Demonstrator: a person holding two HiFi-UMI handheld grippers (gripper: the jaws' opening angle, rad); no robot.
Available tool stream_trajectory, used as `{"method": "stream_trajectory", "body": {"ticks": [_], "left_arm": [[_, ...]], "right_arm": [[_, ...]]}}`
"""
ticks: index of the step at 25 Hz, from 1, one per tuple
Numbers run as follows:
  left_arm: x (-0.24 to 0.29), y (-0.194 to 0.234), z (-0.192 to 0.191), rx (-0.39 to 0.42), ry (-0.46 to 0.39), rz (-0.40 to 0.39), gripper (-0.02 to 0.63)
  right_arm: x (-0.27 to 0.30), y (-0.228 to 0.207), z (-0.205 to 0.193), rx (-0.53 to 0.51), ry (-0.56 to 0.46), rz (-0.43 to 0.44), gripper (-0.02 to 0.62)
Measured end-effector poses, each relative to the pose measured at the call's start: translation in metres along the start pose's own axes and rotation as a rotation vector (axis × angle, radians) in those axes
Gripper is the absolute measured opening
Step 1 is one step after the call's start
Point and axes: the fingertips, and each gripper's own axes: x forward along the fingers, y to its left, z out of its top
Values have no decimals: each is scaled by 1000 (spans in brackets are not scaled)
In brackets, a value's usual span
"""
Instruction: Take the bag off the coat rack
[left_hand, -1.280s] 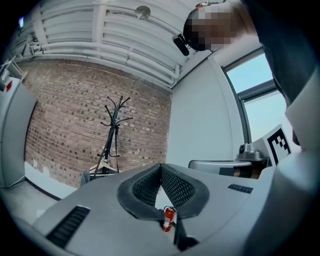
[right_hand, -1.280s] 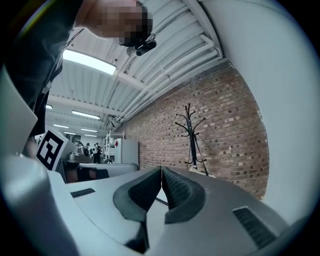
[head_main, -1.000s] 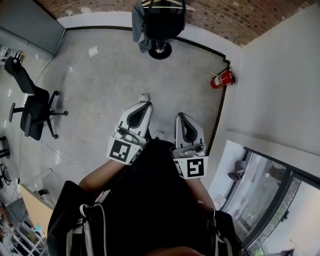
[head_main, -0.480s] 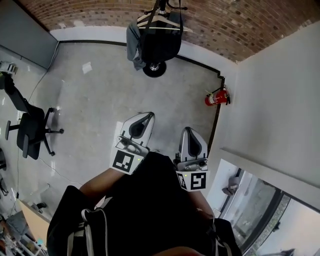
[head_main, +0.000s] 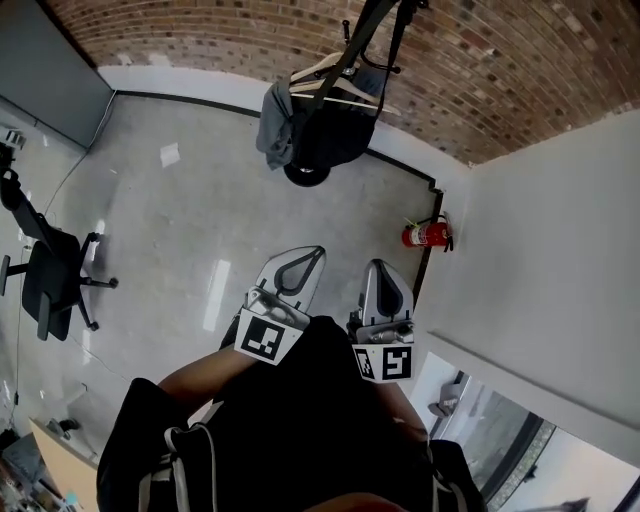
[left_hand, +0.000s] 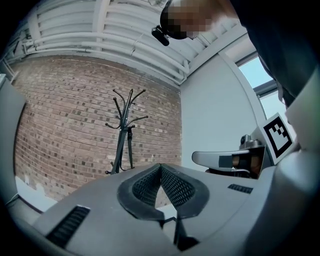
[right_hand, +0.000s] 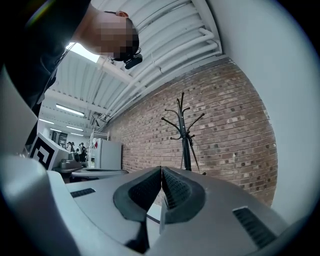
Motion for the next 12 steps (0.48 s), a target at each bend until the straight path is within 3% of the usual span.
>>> {"method": "stream_trajectory", "body": {"ticks": [3,6,9,12], "left_arm": [[12,27,-3,-71,8,14,18],[20,51,4,-40,-27,5,20],[28,67,4,-85,-32,11,20],[45,74,4,-64,-33,4,18]], "right_arm": [[30,6,-2,-9,17,21,21],[54,8,-3,-14,27,23,21],[72,-3,-4,0,26,-6,21],[84,-21,-3,27,24,-34,21]]}}
